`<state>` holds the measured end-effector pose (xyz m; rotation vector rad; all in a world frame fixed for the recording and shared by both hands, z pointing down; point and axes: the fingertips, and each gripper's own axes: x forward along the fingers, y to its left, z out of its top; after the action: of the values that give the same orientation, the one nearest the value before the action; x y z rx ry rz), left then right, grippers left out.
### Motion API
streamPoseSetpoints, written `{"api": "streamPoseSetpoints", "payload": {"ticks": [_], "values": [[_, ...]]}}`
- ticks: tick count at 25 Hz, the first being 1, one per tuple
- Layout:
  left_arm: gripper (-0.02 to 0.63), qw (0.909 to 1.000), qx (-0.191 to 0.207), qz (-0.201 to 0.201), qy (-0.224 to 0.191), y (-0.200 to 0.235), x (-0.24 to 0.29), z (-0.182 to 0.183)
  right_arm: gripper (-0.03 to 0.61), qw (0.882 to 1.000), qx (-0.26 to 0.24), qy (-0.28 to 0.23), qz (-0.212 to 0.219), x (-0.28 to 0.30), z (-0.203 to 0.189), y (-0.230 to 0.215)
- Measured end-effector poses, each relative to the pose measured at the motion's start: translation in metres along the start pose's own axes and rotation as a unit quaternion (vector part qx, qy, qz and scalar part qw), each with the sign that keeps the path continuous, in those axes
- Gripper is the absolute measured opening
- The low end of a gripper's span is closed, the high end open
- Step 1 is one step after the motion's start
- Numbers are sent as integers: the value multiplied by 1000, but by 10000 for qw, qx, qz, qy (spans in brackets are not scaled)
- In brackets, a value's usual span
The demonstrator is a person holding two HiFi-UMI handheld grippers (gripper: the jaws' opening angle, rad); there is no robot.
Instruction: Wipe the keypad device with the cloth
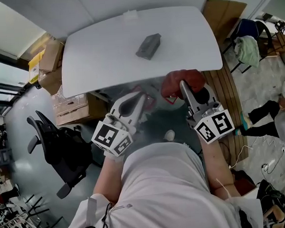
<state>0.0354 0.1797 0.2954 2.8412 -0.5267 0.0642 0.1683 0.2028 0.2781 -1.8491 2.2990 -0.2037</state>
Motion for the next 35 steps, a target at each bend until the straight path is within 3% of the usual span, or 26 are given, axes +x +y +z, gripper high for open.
{"api": "streamPoseSetpoints", "payload": {"ticks": [12, 21, 27, 35], "values": [[11, 9990, -187, -387, 144, 108, 41, 4, 89, 9977, -326, 303, -505, 99, -3, -16], [11, 9964, -235, -667, 472, 182, 35, -7, 89, 9936, -463, 551, -875, 170, -19, -13], [11, 9942, -239, -838, 638, 202, 34, -19, 89, 9894, -569, 731, -1114, 191, -25, -21], [12, 9940, -301, -783, 699, 214, 35, -30, 89, 9851, -718, 887, -1287, 207, -21, -40]]}}
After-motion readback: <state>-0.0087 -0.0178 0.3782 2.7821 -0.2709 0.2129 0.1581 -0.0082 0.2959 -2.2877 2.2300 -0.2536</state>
